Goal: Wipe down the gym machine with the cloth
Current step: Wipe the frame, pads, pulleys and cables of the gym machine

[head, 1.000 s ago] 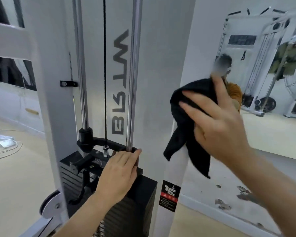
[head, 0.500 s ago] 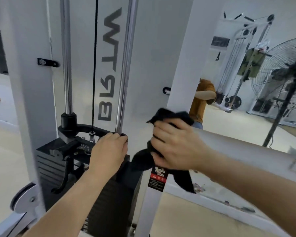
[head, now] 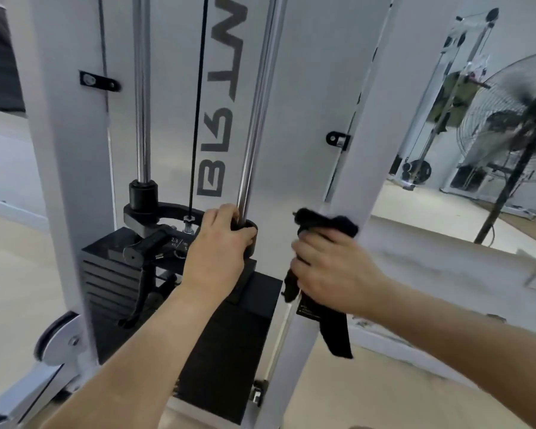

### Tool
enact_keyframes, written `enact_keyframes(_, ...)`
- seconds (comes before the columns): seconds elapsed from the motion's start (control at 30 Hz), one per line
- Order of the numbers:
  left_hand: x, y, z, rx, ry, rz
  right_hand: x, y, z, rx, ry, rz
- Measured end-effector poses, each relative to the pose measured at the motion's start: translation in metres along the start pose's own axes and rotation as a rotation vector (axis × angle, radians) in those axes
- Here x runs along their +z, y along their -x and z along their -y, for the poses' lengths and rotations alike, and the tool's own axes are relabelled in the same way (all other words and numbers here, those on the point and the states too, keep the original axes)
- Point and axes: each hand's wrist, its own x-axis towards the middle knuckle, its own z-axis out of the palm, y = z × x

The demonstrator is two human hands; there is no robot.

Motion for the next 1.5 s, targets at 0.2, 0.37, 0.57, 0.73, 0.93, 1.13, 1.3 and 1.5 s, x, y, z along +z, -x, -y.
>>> enact_keyframes(0.2, 0.007, 0.007, -0.001, -0.092, 0.099, 0.009, 0.002, -0.006, -0.007, 0.193, 0.012, -0.117)
enact_keyframes(0.37, 0.010, -0.002, 0.000, -0.033, -0.027, 0.083, 0.025, 0.024, 0.049, -0.028, -0.058, 0.033)
enact_keyframes(0.57, 0.017, 0.004, 0.006, 0.007, -0.067, 0.056, -0.010, -0.028, -0.048, 0.253, 0.118, -0.323)
enact_keyframes(0.73, 0.019, 0.009, 0.006, -0.023, -0.114, 0.098, 0.035, 0.020, 0.059, -0.002, -0.007, 0.091)
enact_keyframes(0.93, 0.007, 0.039, -0.007, -0.069, 0.070, 0.032, 0.028, 0.004, 0.031, 0.010, -0.041, -0.019)
enact_keyframes(1.13, 0.018, 0.075, -0.035, -0.172, 0.549, -0.029, 0.019, -0.004, 0.011, 0.122, 0.036, -0.121)
enact_keyframes(1.3, 0.043, 0.093, -0.064, -0.341, 0.855, 0.312, 0.065, 0.044, 0.078, -0.129, -0.189, 0.161)
enact_keyframes(1.5, 0.051, 0.088, -0.065, -0.320, 1.169, 0.307, 0.066, 0.058, 0.054, -0.153, -0.306, -0.077)
